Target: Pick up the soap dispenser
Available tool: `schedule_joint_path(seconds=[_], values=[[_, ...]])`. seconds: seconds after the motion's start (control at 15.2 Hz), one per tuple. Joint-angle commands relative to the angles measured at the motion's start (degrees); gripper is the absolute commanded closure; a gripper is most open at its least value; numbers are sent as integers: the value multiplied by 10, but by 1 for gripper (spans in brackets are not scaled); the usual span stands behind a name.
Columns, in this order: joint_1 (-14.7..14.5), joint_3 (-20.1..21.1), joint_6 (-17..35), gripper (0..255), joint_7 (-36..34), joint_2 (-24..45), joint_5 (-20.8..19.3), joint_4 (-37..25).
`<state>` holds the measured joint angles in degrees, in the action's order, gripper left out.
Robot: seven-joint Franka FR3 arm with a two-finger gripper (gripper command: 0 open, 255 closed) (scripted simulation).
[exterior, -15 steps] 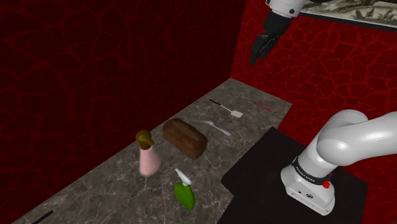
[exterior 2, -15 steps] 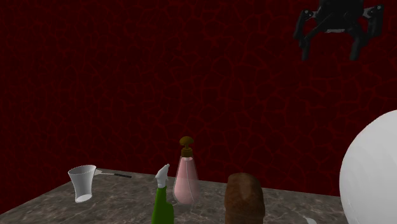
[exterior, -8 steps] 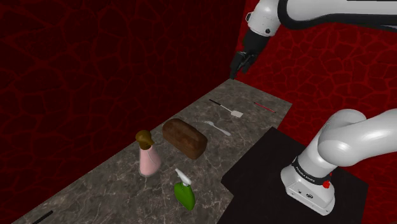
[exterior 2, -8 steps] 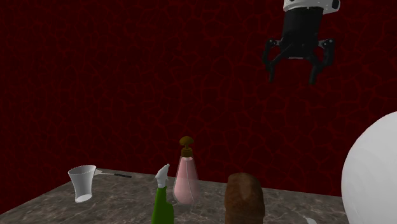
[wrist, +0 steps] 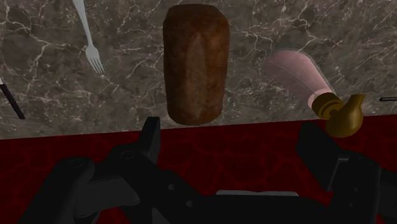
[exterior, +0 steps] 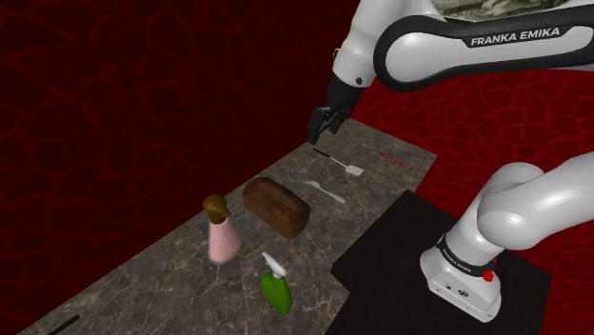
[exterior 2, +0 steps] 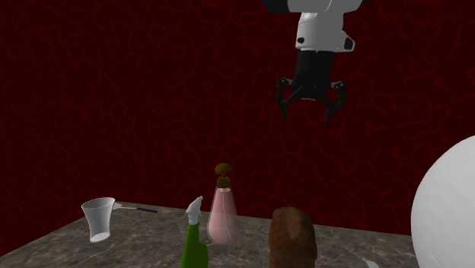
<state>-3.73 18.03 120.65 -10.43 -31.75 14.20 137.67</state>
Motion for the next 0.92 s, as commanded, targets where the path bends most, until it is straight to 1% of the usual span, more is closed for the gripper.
schedule_joint_path(seconds=[0.0,0.26,0.46,0.66,0.86], values=[[-3,24,37,0,-20,31,3,-3],[-3,71,101,0,-64,95,-3,-19],[1,107,146,0,-104,149,-23,-39],[9,143,187,0,-153,209,-60,-65],[15,175,221,0,-216,276,-120,-98]])
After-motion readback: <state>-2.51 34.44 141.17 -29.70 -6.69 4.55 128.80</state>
